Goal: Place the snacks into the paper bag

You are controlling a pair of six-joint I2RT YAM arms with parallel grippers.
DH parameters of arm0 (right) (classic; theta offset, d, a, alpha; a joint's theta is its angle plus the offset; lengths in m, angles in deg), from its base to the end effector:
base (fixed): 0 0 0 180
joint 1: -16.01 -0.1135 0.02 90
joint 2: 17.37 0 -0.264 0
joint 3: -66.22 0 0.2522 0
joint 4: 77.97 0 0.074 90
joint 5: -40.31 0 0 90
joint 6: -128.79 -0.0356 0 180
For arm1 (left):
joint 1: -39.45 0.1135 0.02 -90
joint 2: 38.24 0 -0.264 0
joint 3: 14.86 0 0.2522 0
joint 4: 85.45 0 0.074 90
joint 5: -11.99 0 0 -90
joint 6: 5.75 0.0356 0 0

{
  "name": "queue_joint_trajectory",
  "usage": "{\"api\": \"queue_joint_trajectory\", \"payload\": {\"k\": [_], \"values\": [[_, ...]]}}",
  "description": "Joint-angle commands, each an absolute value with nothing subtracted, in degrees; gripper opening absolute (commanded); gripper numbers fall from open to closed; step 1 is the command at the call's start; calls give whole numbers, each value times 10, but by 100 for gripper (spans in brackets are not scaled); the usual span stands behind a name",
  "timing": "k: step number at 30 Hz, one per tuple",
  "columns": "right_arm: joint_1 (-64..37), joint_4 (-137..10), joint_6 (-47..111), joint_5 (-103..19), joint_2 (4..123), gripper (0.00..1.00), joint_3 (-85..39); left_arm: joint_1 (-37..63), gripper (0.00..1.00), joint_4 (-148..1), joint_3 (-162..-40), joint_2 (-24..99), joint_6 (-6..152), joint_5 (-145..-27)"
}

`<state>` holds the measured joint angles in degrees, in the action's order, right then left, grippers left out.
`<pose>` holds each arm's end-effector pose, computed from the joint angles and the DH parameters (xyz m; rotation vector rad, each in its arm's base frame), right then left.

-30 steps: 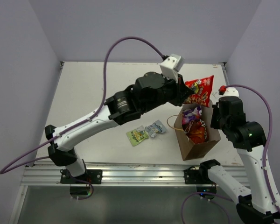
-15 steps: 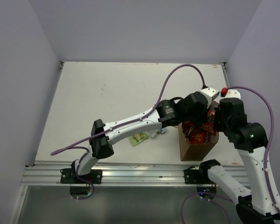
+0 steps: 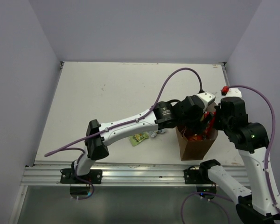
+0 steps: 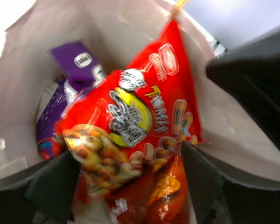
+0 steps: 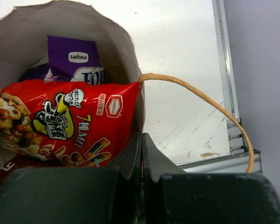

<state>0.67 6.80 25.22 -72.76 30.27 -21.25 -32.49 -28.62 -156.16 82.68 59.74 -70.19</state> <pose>0.1111 0.0160 0.3947 0.1577 2.2820 -0.2144 0.1534 -0.4548 0.3629 0.8572 2.1497 -0.7651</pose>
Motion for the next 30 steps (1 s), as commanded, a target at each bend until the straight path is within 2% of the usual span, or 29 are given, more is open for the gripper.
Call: {"api": "queue_joint_trajectory", "payload": {"k": [1, 2, 5, 8, 9, 11, 15, 17, 23, 30], "values": [[1, 36, 257, -711, 312, 0, -228, -346, 92, -442, -1508, 689, 647, -690], [2, 36, 256, -712, 312, 0, -229, -347, 100, -471, -1496, 666, 652, -674], [2, 33, 257, -710, 315, 0, -228, -349, 100, -569, -1432, 565, 669, -591], [1, 32, 257, -709, 316, 0, -228, -348, 100, -662, -1315, 454, 712, -477], [2, 32, 256, -709, 316, 0, -227, -348, 100, -707, -1240, 426, 747, -454], [2, 32, 256, -709, 315, 0, -225, -329, 100, -719, -1187, 375, 747, -416], [2, 30, 257, -707, 316, 0, -224, -225, 100, -542, -1115, 368, 650, -462], [2, 29, 256, -706, 318, 0, -223, -188, 100, -504, -1067, 385, 637, -499], [2, 25, 253, -698, 322, 0, -222, -167, 98, -535, -968, 451, 609, -585], [1, 31, 247, -702, 315, 0, -222, -167, 98, -595, -943, 531, 632, -621]]}}
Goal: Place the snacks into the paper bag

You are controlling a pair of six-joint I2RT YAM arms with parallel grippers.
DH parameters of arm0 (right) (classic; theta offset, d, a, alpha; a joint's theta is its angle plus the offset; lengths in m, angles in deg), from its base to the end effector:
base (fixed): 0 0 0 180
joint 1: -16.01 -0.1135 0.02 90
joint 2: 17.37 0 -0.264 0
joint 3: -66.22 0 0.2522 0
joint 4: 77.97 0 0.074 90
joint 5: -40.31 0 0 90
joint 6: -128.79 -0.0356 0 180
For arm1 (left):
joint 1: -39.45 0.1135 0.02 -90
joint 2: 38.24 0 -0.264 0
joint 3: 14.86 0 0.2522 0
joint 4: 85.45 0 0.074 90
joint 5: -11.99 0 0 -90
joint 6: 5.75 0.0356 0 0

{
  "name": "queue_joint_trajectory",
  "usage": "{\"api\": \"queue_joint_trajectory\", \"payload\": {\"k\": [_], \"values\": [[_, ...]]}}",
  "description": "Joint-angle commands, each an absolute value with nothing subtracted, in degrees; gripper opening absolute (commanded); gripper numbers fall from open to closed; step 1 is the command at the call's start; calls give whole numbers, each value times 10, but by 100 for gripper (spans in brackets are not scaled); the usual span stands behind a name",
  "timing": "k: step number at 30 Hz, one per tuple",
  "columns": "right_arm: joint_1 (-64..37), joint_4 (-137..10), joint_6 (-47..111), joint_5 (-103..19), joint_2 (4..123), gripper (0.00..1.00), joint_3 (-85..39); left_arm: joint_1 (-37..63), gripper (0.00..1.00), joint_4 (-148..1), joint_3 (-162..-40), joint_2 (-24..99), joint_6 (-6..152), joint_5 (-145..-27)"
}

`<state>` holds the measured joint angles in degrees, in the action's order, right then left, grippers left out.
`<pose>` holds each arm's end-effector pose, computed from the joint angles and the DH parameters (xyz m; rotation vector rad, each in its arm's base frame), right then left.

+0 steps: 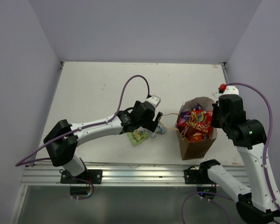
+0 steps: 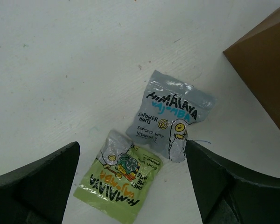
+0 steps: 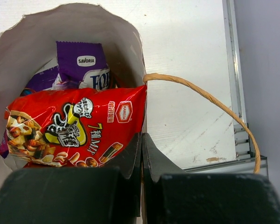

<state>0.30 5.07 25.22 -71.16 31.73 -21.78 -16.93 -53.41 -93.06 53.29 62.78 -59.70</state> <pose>0.1193 0.0200 0.3968 0.1399 2.2776 -0.1740 0.2021 -0.2838 0.2425 0.5513 2.2667 -0.3084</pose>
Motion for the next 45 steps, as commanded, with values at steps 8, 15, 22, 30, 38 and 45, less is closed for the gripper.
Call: {"api": "queue_joint_trajectory", "payload": {"k": [8, 15, 22, 30, 38, 45], "values": [[2, 42, 245, -711, 308, 0, -225, -168, 97, -644, -926, 603, 639, -697], [2, 44, 245, -714, 308, 0, -227, -172, 94, -652, -910, 663, 623, -724], [2, 43, 246, -712, 312, 0, -227, -174, 63, -661, -906, 677, 630, -707], [2, 44, 247, -710, 316, 0, -228, -174, 30, -662, -915, 694, 641, -705], [2, 45, 247, -711, 317, 0, -230, -158, 0, -542, -951, 647, 598, -559], [2, 46, 248, -713, 311, 0, -227, -96, 0, -521, -1027, 492, 610, -516]]}}
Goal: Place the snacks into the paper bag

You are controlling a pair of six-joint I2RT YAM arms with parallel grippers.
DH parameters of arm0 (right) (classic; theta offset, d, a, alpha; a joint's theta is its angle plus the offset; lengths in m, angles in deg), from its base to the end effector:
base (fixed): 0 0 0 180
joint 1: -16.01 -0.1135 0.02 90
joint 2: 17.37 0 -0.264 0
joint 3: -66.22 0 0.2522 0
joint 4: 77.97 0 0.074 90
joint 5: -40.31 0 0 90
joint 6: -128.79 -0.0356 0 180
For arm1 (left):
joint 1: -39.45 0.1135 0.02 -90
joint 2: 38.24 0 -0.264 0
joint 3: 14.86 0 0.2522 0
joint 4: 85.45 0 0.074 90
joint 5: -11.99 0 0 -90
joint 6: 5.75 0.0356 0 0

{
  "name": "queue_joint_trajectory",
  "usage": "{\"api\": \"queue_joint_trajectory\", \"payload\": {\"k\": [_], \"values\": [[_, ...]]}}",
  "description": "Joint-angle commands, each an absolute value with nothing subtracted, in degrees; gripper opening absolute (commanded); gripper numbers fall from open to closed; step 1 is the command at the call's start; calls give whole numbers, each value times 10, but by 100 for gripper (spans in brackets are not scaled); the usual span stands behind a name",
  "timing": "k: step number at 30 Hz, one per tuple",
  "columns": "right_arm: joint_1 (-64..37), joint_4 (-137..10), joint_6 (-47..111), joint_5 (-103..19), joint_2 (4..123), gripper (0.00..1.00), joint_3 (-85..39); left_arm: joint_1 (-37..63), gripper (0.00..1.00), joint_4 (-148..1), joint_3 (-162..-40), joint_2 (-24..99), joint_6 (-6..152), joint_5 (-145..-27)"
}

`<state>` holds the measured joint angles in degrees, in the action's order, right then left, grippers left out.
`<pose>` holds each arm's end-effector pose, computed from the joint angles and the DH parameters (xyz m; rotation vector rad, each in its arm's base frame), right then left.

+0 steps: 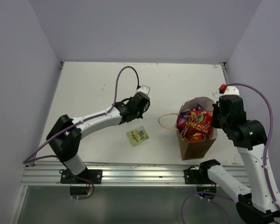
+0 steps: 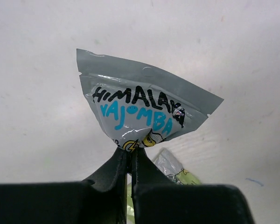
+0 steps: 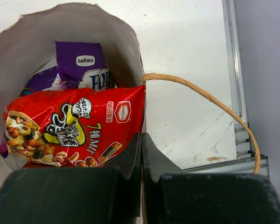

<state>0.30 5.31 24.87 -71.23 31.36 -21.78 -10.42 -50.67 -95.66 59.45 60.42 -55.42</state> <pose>0.1173 0.0194 0.3971 0.1479 2.2745 -0.1713 0.2444 -0.2687 0.2180 0.3749 2.3542 -0.1156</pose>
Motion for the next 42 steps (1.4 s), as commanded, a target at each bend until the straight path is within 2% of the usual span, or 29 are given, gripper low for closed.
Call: {"api": "queue_joint_trajectory", "payload": {"k": [1, 5, 10, 18, 26, 27, 28, 29, 30, 31, 33, 34, 38, 41, 42], "values": [[2, 44, 248, -712, 311, 0, -225, -102, 0, -527, -1061, 482, 612, -529], [2, 43, 248, -711, 312, 0, -225, -154, 0, -577, -1145, 462, 654, -596], [2, 40, 248, -710, 316, 0, -227, -253, 0, -570, -1241, 518, 661, -674], [1, 45, 245, -710, 309, 0, -227, -316, 0, -575, -1242, 596, 647, -753], [2, 52, 244, -714, 302, 0, -227, -353, 1, -496, -1300, 663, 647, -741], [2, 53, 243, -713, 302, 0, -226, -353, 13, -488, -1307, 670, 647, -737], [2, 53, 242, -712, 301, 0, -226, -354, 48, -473, -1320, 672, 645, -734], [2, 53, 241, -712, 301, 0, -225, -354, 64, -466, -1327, 674, 646, -732], [2, 53, 242, -711, 301, 0, -225, -355, 73, -461, -1340, 673, 646, -727], [2, 52, 242, -712, 301, 0, -225, -358, 86, -455, -1348, 670, 648, -713], [2, 52, 242, -711, 302, 0, -225, -366, 90, -454, -1370, 650, 656, -698], [2, 52, 243, -710, 302, 0, -226, -367, 95, -451, -1378, 642, 657, -687], [2, 52, 243, -708, 304, 0, -226, -368, 96, -433, -1396, 579, 641, -614], [2, 53, 244, -710, 302, 0, -227, -348, 98, -432, -1310, 503, 603, -486], [2, 53, 244, -708, 301, 0, -226, -333, 98, -430, -1230, 481, 580, -448]]}}
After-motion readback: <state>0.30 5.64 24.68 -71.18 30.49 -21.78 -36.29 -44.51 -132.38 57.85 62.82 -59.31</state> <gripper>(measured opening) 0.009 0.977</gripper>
